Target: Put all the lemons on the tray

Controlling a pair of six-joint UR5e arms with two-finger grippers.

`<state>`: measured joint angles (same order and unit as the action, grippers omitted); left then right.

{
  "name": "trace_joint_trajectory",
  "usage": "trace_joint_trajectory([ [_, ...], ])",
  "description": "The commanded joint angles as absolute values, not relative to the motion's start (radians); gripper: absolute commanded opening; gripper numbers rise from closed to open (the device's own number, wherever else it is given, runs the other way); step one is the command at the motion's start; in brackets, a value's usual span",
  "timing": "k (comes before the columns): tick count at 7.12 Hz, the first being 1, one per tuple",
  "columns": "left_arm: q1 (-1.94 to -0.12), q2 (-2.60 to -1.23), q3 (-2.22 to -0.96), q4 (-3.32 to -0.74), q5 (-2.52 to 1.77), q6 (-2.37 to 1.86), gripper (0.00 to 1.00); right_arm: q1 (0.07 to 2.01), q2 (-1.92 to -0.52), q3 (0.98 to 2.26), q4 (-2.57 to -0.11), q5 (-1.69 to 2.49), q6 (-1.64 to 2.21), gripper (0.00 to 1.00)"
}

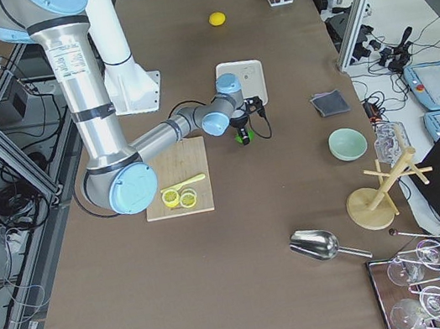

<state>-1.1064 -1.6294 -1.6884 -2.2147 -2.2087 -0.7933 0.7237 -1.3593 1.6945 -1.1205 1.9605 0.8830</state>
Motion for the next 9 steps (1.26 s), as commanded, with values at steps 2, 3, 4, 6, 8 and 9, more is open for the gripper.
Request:
trace_joint_trajectory([
  [2, -1.025, -1.628, -1.69, -2.29, -2.178, -0.943, 0.98, 0.811, -1.342, 1.773, -1.132, 2.098, 0.896, 0.0],
  [3, -0.973, -1.623, -1.695, -2.295, -2.128, -0.945, 0.98, 0.839, -1.324, 1.775, -1.147, 2.123, 0.896, 0.0],
  [4, -0.924, -1.618, -1.695, -2.305, -2.073, -0.943, 0.98, 0.85, -1.295, 1.785, -1.198, 2.131, 0.896, 0.0],
  [6, -0.881, -1.57, -1.71, -2.315, -2.02, -0.934, 0.98, 0.856, -1.285, 1.802, -1.224, 2.132, 0.896, 0.0],
  [8, -0.868, -1.514, -1.733, -2.335, -2.019, -0.933, 0.98, 0.857, -1.273, 1.804, -1.226, 2.132, 0.899, 0.0],
  [9, -0.852, -1.508, -1.733, -2.351, -2.019, -0.945, 0.98, 0.857, -1.269, 1.807, -1.227, 2.132, 0.902, 0.0],
])
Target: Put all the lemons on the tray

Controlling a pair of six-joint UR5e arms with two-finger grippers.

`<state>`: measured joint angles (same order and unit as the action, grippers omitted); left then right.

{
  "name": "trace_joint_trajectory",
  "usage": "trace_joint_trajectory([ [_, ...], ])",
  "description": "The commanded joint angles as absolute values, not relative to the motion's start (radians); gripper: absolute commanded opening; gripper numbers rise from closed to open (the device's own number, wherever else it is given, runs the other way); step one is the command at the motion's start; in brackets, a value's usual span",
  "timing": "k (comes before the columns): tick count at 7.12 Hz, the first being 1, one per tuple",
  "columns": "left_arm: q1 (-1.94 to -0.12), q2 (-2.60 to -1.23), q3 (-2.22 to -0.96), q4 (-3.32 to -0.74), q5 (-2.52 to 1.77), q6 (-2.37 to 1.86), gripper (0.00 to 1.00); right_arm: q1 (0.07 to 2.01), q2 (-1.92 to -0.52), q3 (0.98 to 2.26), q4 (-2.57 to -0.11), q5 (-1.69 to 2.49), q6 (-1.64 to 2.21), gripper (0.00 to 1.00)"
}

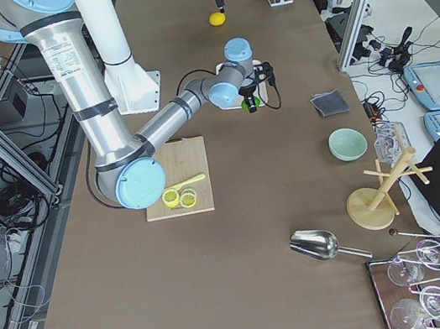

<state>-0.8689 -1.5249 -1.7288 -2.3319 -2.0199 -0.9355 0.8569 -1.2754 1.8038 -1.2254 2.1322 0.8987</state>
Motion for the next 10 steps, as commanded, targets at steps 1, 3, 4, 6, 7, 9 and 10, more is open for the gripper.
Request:
trace_joint_trajectory([
  [1, -0.842, -1.509, -1.732, -2.355, -2.019, -0.978, 0.98, 0.857, -1.264, 1.807, -1.233, 2.132, 0.903, 0.0],
  [3, -0.812, -1.509, -1.724, -2.365, -1.982, -0.986, 0.98, 0.856, -1.259, 1.807, -1.238, 2.132, 0.905, 0.0],
  [4, -0.79, -1.509, -1.724, -2.365, -1.958, -0.991, 0.98, 0.851, -1.246, 1.806, -1.238, 2.132, 0.926, 0.0],
  [6, -0.734, -1.511, -1.717, -2.367, -1.897, -1.019, 0.98, 0.841, -1.215, 1.798, -1.239, 2.131, 0.953, 0.0],
  [7, -0.707, -1.514, -1.71, -2.368, -1.864, -1.019, 0.95, 0.838, -1.215, 1.798, -1.239, 2.132, 0.953, 0.0],
  [9, -0.716, -1.505, -1.738, -2.367, -1.885, -1.011, 0.0, 0.836, -1.194, 1.798, -1.239, 2.132, 0.991, 0.0],
  [10, -0.751, -1.508, -1.781, -2.355, -1.972, -1.011, 0.0, 0.828, -1.181, 1.798, -1.241, 2.132, 1.006, 0.0],
])
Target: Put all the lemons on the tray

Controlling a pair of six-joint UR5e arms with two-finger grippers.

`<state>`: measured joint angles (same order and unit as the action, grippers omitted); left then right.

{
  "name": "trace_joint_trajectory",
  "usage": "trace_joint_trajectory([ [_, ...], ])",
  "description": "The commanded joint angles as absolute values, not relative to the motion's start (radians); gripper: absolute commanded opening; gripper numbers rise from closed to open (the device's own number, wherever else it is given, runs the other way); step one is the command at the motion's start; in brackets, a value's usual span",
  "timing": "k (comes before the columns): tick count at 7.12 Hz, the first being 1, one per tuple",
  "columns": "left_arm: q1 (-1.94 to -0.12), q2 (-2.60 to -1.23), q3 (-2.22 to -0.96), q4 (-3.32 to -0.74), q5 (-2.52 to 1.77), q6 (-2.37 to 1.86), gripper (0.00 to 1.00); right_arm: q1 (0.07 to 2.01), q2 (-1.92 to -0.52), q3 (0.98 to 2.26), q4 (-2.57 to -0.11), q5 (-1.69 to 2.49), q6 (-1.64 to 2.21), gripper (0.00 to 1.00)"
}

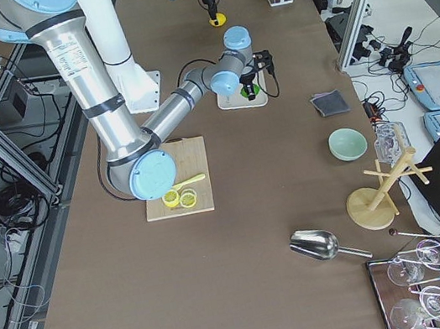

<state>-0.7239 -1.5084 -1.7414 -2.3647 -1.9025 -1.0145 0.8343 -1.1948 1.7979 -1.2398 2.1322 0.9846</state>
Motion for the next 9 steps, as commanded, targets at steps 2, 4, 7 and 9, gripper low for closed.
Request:
trace_joint_trajectory([
  [2, -0.859, -1.581, -1.817, -2.278, -2.074, -1.011, 0.0, 0.79, -1.154, 1.798, -1.239, 2.128, 1.064, 0.0],
  [4, -0.858, -1.827, -1.806, -2.087, -2.065, -1.066, 0.0, 0.772, -1.108, 1.793, -1.311, 2.109, 1.077, 0.0],
  [7, -0.718, -2.161, -1.639, -2.005, -1.935, -1.204, 0.0, 0.727, -0.991, 1.648, -1.312, 2.048, 1.075, 0.0],
  [9, -0.703, -2.245, -1.545, -2.008, -1.933, -1.241, 0.0, 0.683, -0.968, 1.635, -1.312, 1.991, 1.11, 0.0],
])
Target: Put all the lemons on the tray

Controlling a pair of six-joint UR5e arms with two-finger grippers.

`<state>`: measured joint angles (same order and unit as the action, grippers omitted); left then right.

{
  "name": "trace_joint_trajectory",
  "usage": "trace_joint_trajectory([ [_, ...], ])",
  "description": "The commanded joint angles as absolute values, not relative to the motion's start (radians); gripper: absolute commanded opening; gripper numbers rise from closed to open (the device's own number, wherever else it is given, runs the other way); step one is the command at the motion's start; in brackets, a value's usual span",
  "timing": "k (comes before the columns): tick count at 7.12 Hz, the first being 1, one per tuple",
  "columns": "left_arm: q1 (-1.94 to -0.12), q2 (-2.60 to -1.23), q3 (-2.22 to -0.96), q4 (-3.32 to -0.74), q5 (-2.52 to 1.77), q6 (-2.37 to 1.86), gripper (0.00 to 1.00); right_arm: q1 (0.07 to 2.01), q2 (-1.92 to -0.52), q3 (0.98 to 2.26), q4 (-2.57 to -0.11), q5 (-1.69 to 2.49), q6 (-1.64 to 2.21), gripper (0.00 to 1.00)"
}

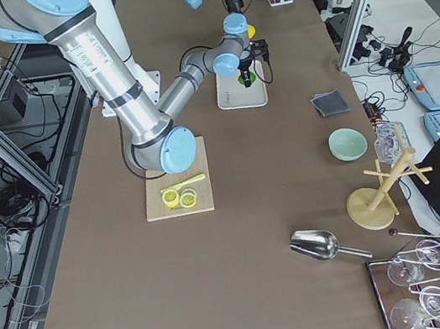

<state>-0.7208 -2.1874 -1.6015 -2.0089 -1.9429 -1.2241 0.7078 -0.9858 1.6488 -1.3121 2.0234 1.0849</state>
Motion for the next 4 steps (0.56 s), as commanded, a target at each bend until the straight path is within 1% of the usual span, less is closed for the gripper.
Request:
trace_joint_trajectory([
  [1, -0.698, -2.262, -1.505, -2.013, -1.927, -1.246, 0.0, 0.672, -0.966, 1.635, -1.312, 1.985, 1.111, 0.0],
  [3, -0.639, -2.296, -1.461, -2.016, -1.838, -1.253, 0.0, 0.66, -0.966, 1.625, -1.31, 1.962, 1.111, 0.0],
  [4, -0.594, -2.301, -1.457, -2.017, -1.812, -1.293, 0.0, 0.657, -0.965, 1.614, -1.304, 1.957, 1.112, 0.0],
])
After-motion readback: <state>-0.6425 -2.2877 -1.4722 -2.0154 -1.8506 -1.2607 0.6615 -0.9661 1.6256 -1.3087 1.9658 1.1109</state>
